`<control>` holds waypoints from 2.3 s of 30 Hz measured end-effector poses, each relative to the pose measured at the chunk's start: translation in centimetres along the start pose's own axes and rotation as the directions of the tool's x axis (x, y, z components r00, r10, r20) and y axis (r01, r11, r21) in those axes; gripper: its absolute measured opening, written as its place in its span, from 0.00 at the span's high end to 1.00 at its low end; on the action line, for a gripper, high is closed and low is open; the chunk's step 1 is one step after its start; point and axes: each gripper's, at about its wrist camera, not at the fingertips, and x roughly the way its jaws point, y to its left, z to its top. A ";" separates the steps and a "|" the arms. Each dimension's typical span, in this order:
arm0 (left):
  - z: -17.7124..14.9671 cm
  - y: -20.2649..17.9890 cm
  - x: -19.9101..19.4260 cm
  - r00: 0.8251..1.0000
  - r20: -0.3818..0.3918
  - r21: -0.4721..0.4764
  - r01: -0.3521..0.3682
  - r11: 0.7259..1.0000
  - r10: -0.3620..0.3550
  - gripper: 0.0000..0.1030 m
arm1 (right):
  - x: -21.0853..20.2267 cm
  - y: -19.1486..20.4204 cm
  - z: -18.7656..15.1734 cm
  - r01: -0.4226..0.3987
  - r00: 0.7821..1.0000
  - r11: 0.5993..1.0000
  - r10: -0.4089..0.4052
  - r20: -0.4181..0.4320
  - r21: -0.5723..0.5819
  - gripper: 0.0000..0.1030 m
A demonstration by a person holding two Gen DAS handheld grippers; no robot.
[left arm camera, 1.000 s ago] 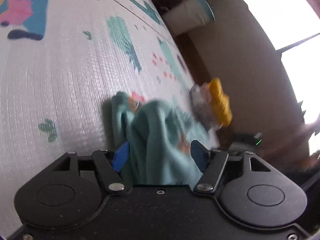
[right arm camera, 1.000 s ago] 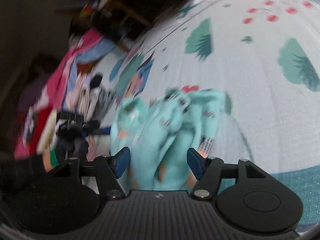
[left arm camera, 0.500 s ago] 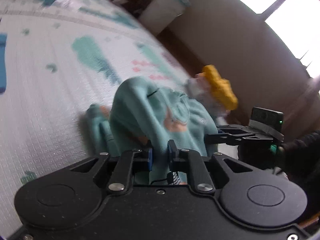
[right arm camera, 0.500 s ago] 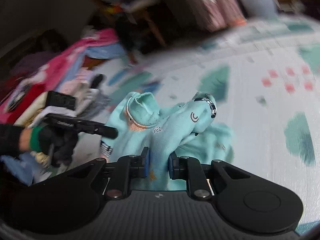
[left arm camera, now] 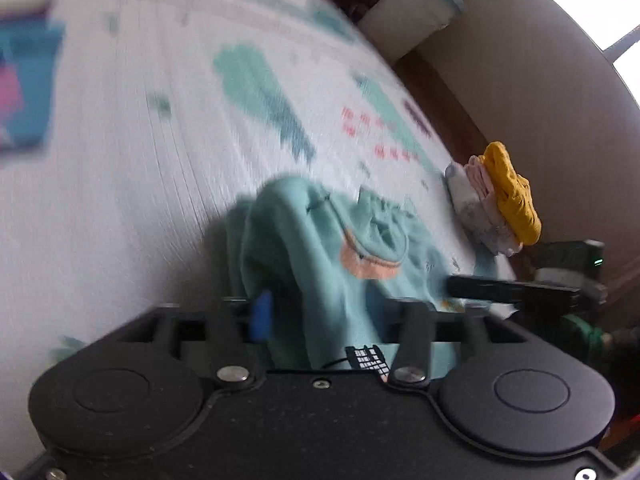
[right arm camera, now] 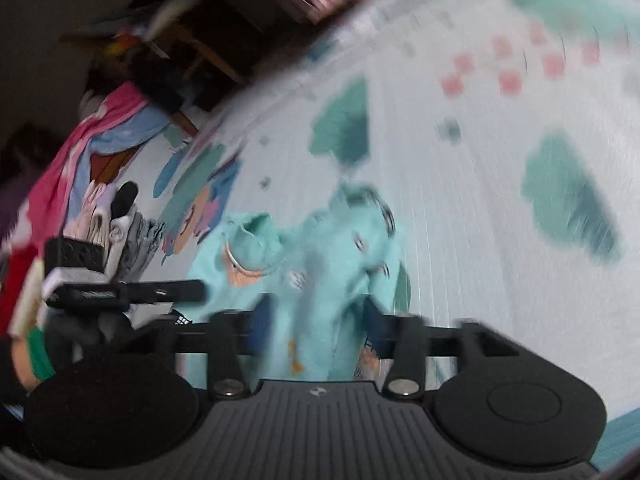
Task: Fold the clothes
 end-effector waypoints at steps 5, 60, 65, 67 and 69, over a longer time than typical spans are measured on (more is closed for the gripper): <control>-2.0 -4.9 -3.1 0.995 0.089 0.370 -0.077 0.926 0.048 0.50 | -3.7 4.9 -2.4 0.135 0.986 0.919 -0.086 0.146 -0.370 0.36; -4.2 -8.2 0.3 0.997 0.026 0.560 -0.079 0.825 0.078 0.48 | -1.4 8.0 -5.6 0.093 0.994 0.867 -0.056 0.089 -0.489 0.45; -5.2 -9.9 3.5 0.993 -0.030 0.594 -0.071 0.802 0.110 0.61 | 0.7 7.9 -6.1 0.100 0.994 0.814 -0.112 0.015 -0.573 0.63; -5.6 -9.6 4.6 0.990 -0.057 0.598 -0.066 0.799 0.125 0.61 | 1.4 6.7 -6.3 0.086 0.993 0.842 -0.114 -0.019 -0.533 0.64; -5.6 -8.9 5.2 0.991 -0.063 0.587 -0.062 0.807 0.121 0.57 | 1.4 6.3 -6.8 0.081 0.995 0.831 -0.103 -0.009 -0.551 0.64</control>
